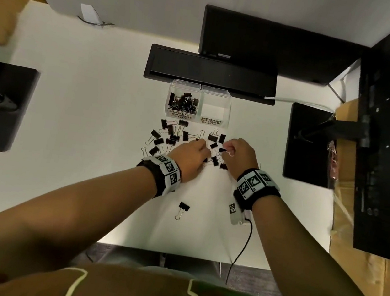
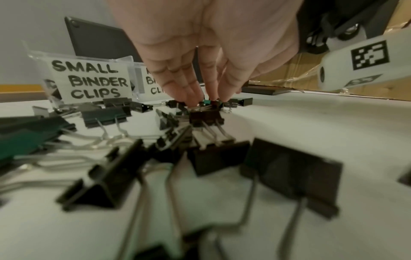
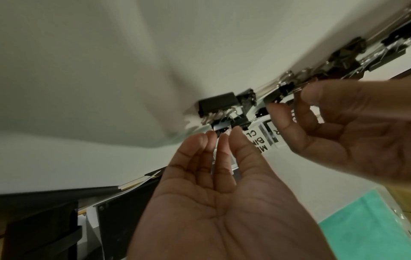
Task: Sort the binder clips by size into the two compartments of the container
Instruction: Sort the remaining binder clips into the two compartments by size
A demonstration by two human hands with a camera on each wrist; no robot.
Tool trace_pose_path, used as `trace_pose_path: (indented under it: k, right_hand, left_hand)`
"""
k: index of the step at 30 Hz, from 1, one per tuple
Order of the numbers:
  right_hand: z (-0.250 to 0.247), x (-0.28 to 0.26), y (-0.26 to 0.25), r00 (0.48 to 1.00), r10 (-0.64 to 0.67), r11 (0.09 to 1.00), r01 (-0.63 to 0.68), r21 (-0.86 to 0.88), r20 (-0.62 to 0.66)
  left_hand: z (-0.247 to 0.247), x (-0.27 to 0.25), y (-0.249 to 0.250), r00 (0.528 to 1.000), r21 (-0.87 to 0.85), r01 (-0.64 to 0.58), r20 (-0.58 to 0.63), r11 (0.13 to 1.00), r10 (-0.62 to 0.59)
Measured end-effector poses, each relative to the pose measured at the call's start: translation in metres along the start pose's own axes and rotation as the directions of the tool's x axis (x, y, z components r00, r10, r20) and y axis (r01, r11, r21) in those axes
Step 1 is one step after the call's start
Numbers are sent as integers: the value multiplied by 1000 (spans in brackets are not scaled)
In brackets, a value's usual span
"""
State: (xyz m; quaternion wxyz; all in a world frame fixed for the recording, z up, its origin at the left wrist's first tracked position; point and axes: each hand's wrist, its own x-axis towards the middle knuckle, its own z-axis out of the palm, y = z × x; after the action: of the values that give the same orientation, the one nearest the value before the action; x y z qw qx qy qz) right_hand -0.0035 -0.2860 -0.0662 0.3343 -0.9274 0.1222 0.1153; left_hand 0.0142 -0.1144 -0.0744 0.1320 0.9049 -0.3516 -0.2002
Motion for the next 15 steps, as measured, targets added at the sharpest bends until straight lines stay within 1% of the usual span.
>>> trace_pose_path:
  k: [4,6,9,12,15]
  right_hand:
    - [9,6,-3,997,62,995,-57,-77,54]
    - [13,5,-3,995,80,992,-74,-106,52]
    - [16,4,-4,997,63,990,-59,-125,36]
    - [16,4,-3,998,58,996,-56,-69,23]
    - [14,3,-4,998,67,997,-67,33,12]
  left_hand:
    - [-6,7,3,1000,-34,24,-8,999,-24]
    - [-10,16,5,1000,-11,11,-16,1000,-11]
    - [-14,28,13,999,67,-32,6,997,32]
    - [-14,34,15,998,127,-45,47,991,39]
    - [-15,34,14,998,133,-10,61,991,2]
